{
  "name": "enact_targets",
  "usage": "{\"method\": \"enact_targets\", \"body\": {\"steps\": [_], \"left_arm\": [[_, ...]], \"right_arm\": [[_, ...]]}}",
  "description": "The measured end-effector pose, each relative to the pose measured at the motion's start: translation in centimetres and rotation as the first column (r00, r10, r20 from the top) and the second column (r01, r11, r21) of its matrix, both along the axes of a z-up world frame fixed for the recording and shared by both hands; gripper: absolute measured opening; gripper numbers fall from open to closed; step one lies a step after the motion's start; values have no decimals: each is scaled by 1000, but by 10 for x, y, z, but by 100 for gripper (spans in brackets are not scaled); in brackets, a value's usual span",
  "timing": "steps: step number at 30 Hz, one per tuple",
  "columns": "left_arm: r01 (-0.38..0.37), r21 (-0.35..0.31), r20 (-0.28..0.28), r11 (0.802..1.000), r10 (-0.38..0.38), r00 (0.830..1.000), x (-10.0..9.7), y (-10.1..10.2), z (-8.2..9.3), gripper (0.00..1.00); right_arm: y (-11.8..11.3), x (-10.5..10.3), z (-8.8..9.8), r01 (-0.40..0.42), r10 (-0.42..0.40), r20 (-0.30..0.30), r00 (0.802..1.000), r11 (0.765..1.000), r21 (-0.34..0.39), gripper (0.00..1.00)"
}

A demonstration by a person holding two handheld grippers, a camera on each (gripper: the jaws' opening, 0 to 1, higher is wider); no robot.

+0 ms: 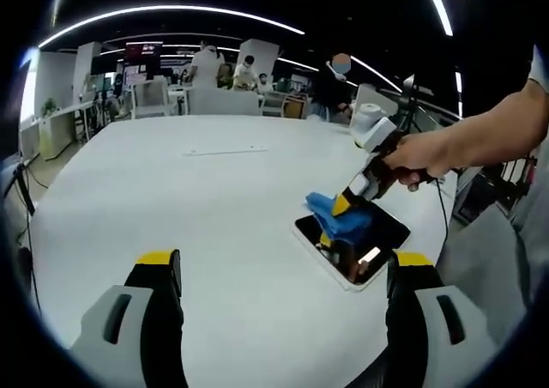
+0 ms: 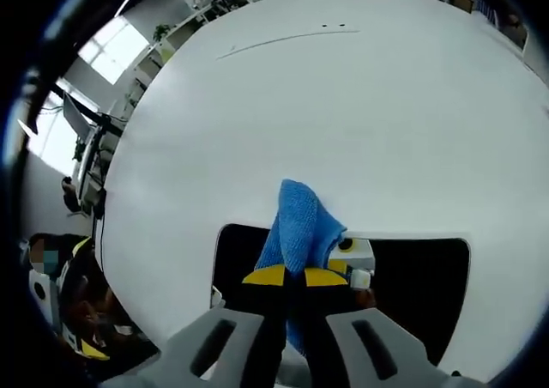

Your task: Wipe the mirror surface with the cleaning cloth until all visible marks leave the cleaned area.

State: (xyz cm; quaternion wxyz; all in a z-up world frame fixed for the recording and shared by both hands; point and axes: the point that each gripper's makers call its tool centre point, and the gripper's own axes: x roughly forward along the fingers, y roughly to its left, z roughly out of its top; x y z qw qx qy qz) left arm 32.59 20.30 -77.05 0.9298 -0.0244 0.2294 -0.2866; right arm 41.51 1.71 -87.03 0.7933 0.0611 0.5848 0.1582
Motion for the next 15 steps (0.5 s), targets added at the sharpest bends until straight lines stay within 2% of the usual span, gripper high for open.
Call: {"method": "enact_targets", "body": {"steps": [15], "left_arm": [[14, 4, 1, 1000, -14, 1000, 0, -2, -1, 99]], "right_arm": [[17, 0, 0, -33, 33, 22, 999, 999, -3, 0]]}}
